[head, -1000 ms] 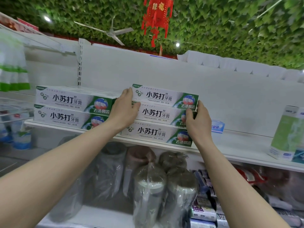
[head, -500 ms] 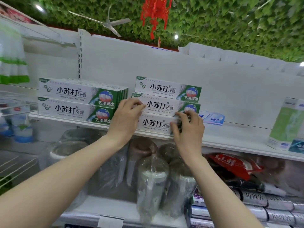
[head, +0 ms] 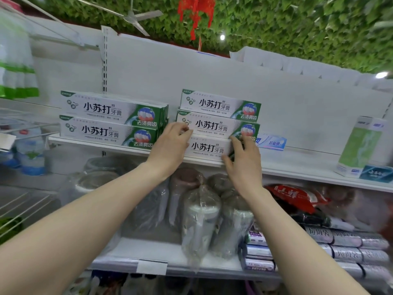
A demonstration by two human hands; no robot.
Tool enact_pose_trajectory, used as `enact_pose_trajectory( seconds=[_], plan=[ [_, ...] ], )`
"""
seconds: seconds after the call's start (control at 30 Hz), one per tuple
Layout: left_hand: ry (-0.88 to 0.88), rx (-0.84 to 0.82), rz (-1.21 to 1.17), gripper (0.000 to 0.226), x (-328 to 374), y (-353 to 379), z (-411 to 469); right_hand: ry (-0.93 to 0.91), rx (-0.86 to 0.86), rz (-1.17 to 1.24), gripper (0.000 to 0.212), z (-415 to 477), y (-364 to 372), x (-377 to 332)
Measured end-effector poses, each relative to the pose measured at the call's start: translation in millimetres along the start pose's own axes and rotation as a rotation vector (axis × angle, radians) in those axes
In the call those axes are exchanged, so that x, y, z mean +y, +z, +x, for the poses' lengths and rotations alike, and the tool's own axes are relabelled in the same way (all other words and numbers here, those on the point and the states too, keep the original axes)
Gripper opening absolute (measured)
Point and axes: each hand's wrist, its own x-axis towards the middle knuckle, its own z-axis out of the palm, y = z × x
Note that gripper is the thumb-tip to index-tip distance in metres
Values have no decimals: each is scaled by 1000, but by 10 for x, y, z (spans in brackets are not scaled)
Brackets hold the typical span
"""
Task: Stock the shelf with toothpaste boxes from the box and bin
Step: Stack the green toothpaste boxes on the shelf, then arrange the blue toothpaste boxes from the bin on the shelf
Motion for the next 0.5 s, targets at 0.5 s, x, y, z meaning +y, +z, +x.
enact_pose_trajectory(
  seconds=[0.5],
  plan=[
    [69, 142, -227, 35, 198, 222, -1201, 18, 75, 79, 52, -1339, 302, -217]
  ],
)
